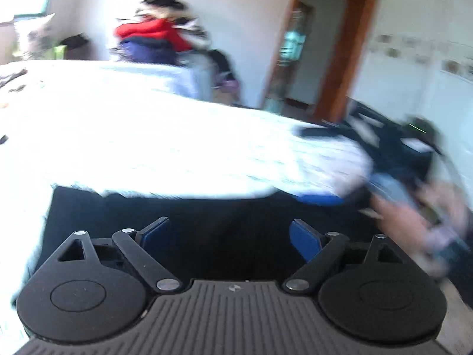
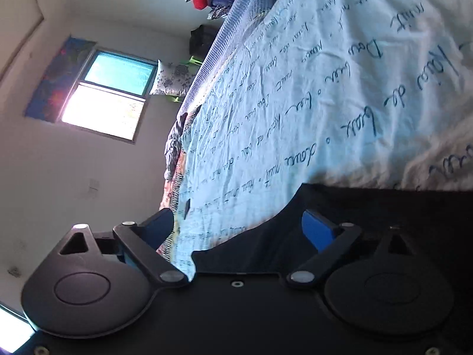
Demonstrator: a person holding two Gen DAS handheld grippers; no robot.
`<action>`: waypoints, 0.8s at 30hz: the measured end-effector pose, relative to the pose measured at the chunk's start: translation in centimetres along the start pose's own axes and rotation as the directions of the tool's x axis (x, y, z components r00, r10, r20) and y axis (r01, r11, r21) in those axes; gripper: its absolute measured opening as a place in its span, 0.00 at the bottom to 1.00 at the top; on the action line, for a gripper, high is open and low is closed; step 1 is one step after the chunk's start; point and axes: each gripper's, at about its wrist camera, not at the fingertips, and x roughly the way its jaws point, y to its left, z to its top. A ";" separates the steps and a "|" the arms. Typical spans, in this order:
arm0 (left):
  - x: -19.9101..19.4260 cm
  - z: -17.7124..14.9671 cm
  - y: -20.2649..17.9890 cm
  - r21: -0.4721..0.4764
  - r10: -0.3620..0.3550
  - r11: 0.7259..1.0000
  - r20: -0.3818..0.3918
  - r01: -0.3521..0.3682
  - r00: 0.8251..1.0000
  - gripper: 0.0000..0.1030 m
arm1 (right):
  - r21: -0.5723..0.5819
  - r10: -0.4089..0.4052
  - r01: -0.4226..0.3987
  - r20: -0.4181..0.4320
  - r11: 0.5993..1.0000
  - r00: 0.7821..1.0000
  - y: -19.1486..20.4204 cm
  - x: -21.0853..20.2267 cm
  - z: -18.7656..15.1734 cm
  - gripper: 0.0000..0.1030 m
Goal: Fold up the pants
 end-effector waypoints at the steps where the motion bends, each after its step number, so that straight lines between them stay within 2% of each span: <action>1: 1.9 0.9 1.2 -0.040 0.028 0.999 -0.060 -0.031 0.998 0.84 | 0.020 0.014 -0.014 -0.004 1.000 1.000 -0.5 0.4 -0.2 0.93; 3: 6.1 1.9 3.8 -0.137 0.067 0.986 -0.211 -0.097 0.975 0.78 | 0.074 0.048 -0.047 -0.009 0.996 0.999 -1.0 2.7 -0.4 0.93; 4: 7.5 1.9 4.9 -0.172 0.051 0.981 -0.240 -0.095 0.969 0.78 | 0.104 0.053 -0.051 -0.017 0.993 0.998 -1.8 3.9 -0.5 0.93; 5: 8.0 1.9 5.3 -0.171 0.054 0.981 -0.212 -0.091 0.976 0.80 | 0.122 0.026 -0.022 -0.030 0.992 0.999 -3.1 5.9 -0.4 0.93; 6: 8.4 1.9 5.4 -0.147 0.078 0.983 -0.208 -0.110 0.975 0.79 | 0.107 -0.028 0.032 -0.041 0.994 0.999 -4.0 6.7 -0.6 0.85; 7: 8.9 2.0 5.4 -0.130 0.090 0.984 -0.212 -0.120 0.973 0.79 | 0.060 -0.074 0.076 -0.030 0.995 0.997 -4.2 6.8 -0.6 0.61; 8: 8.9 1.9 5.3 -0.126 0.095 0.984 -0.207 -0.123 0.974 0.80 | 0.056 -0.089 0.091 -0.037 0.994 0.995 -4.5 6.9 -0.6 0.55; 9: 8.7 1.8 5.2 -0.115 0.101 0.985 -0.205 -0.126 0.974 0.80 | 0.064 -0.081 0.083 -0.030 0.994 0.996 -4.6 6.5 -0.8 0.54; 11: 7.6 1.5 4.5 -0.080 0.127 0.986 -0.191 -0.144 0.973 0.80 | 0.054 -0.093 0.093 -0.004 0.994 0.996 -3.9 4.1 -1.6 0.68; 12: 6.6 1.4 4.0 -0.073 0.145 0.985 -0.171 -0.159 0.974 0.80 | 0.039 -0.089 0.088 0.013 0.995 0.996 -3.4 2.4 -2.0 0.83; 13: 5.4 1.2 3.3 -0.072 0.157 0.983 -0.146 -0.168 0.977 0.81 | 0.017 -0.070 0.070 0.033 0.997 0.997 -2.9 0.6 -2.8 0.94; 15: 3.2 0.9 1.7 -0.082 0.108 0.990 -0.098 -0.116 0.989 0.93 | -0.020 -0.016 0.018 0.064 1.000 0.998 -2.8 -2.3 -4.5 0.97; 16: 2.4 0.2 1.0 -0.072 0.079 0.994 -0.087 -0.086 0.993 1.00 | -0.017 -0.036 0.037 0.074 0.999 0.997 -3.6 -3.1 -5.2 0.99; 17: 2.4 -0.7 0.5 -0.043 0.069 0.996 -0.079 -0.073 0.994 0.99 | -0.016 -0.090 0.091 0.072 0.996 0.993 -4.8 -3.6 -5.8 0.99; 18: 2.9 -1.6 -0.1 0.001 0.090 0.996 -0.073 -0.090 0.993 0.99 | -0.063 -0.089 0.095 0.091 0.993 0.992 -5.2 -4.3 -6.2 0.79; 19: 3.1 -2.6 -0.8 0.044 0.143 0.989 -0.050 -0.141 0.988 0.94 | -0.057 -0.093 0.099 0.092 0.993 0.991 -5.7 -4.9 -6.4 0.70; 20: 2.6 -3.4 -1.5 0.067 0.187 0.980 -0.014 -0.185 0.982 0.93 | -0.016 -0.091 0.093 0.088 0.996 0.992 -5.8 -6.0 -6.5 0.71; 21: 1.7 -4.1 -2.0 0.069 0.202 0.977 0.020 -0.203 0.979 0.93 | 0.023 -0.085 0.083 0.087 0.996 0.993 -5.8 -7.2 -6.7 0.80; 22: 0.5 -4.7 -2.4 0.058 0.184 0.981 0.056 -0.187 0.981 0.94 | 0.028 -0.084 0.081 0.102 0.996 0.991 -5.3 -8.7 -6.8 0.87; 23: -0.6 -5.2 -2.6 0.049 0.145 0.988 0.086 -0.150 0.986 0.95 | -0.006 -0.090 0.091 0.129 0.996 0.988 -4.5 -10.3 -6.8 0.88; 24: -1.7 -5.9 -2.8 0.042 0.103 0.993 0.117 -0.108 0.988 0.97 | -0.061 -0.127 0.138 0.159 0.989 0.979 -3.5 -11.8 -6.5 0.88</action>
